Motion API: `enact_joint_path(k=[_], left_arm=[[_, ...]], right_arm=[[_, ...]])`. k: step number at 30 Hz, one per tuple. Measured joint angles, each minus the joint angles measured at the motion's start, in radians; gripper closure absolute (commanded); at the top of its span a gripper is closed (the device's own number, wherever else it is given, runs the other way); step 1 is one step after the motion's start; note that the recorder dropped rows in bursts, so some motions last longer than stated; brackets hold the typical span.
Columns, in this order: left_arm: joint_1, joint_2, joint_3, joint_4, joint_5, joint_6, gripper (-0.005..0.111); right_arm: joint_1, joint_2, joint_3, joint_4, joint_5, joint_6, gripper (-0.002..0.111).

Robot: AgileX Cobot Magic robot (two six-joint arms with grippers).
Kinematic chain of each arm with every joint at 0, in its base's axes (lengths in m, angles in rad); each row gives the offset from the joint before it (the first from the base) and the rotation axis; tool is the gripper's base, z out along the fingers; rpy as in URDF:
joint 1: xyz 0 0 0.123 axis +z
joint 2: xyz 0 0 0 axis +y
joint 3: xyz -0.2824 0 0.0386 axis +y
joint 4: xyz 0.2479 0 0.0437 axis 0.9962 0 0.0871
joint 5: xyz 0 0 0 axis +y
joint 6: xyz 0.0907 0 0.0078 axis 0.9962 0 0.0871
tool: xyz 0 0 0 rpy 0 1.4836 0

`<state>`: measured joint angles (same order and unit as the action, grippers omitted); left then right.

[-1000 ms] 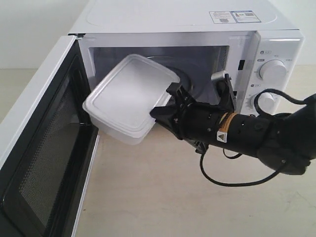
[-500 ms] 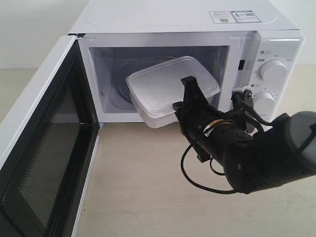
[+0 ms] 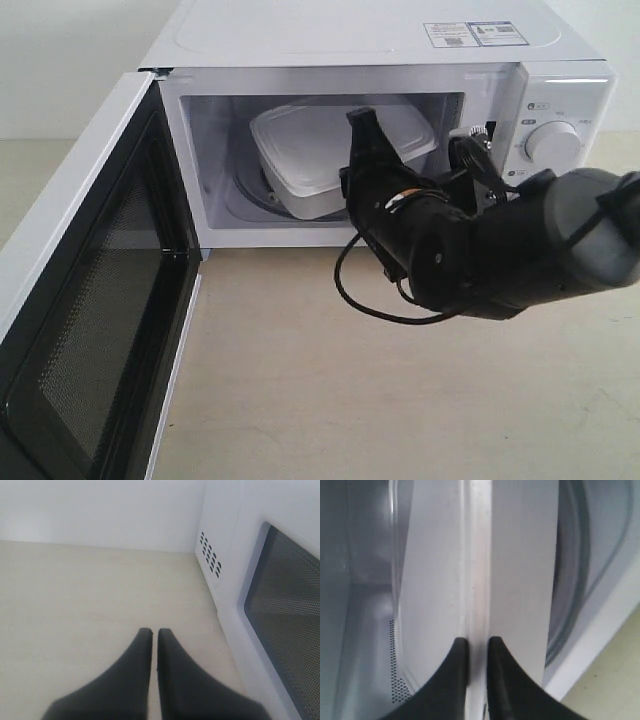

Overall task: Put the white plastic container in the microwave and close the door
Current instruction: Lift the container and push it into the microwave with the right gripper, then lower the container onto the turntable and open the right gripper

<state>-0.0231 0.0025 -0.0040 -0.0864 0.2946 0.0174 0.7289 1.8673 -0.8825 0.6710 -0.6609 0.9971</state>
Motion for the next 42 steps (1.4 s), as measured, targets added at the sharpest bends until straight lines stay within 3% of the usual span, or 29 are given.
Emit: enact_joint_path(k=[13, 26, 29, 35, 42], left_arm=[[0.0, 0.0, 0.0, 0.0, 0.0, 0.0, 0.102], [0.0, 0.0, 0.0, 0.0, 0.0, 0.0, 0.102], [0.0, 0.0, 0.0, 0.0, 0.0, 0.0, 0.102], [0.0, 0.0, 0.0, 0.0, 0.0, 0.0, 0.102], [0.0, 0.0, 0.0, 0.0, 0.0, 0.0, 0.102]], right_arm=[[0.0, 0.119, -0.167, 0.055, 0.069, -0.141, 0.108], [0.0, 0.125, -0.181, 0.099, 0.058, -0.237, 0.108], [0.0, 0.125, -0.181, 0.099, 0.058, -0.235, 0.099], [0.0, 0.125, -0.182, 0.099, 0.051, -0.235, 0.054], [0.0, 0.119, -0.182, 0.099, 0.06, -0.235, 0.054]])
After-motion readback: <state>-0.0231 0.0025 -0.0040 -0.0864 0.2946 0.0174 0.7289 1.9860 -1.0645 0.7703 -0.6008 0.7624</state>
